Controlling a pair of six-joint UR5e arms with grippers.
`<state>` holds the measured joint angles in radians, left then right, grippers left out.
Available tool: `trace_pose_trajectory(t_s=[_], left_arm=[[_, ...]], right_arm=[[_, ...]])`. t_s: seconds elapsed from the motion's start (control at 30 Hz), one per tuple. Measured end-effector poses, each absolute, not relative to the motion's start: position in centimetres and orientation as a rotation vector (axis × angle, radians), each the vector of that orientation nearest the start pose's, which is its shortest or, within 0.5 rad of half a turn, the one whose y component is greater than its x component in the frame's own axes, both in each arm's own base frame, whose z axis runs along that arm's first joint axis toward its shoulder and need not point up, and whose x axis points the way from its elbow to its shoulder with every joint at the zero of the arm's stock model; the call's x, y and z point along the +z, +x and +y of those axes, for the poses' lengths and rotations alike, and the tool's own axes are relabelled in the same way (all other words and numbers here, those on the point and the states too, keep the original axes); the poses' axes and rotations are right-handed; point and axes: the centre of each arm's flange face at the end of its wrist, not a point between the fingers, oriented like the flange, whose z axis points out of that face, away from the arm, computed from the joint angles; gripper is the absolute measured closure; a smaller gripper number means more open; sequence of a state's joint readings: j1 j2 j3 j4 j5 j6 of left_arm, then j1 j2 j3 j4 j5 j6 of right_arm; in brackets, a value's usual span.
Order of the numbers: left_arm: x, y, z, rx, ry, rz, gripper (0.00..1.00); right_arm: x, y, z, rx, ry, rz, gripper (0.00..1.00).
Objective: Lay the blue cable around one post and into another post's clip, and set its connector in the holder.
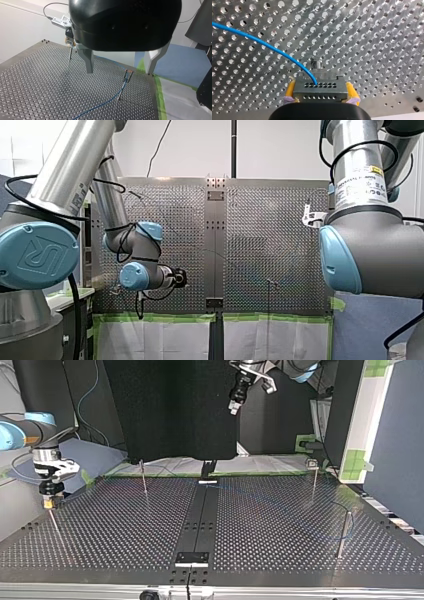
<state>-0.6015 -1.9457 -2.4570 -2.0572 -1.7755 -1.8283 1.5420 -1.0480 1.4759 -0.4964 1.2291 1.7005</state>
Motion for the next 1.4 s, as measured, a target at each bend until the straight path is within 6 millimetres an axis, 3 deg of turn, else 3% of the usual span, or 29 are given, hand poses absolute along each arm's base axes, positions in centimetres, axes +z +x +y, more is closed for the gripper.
trace_pose_trajectory(t_s=[1.4], left_arm=[[6.92, 22.79, -29.29, -0.446, 0.147, 1.758, 0.0]], right_arm=[[27.89, 15.31, -67.37, 1.581, 1.344, -1.069, 0.73]])
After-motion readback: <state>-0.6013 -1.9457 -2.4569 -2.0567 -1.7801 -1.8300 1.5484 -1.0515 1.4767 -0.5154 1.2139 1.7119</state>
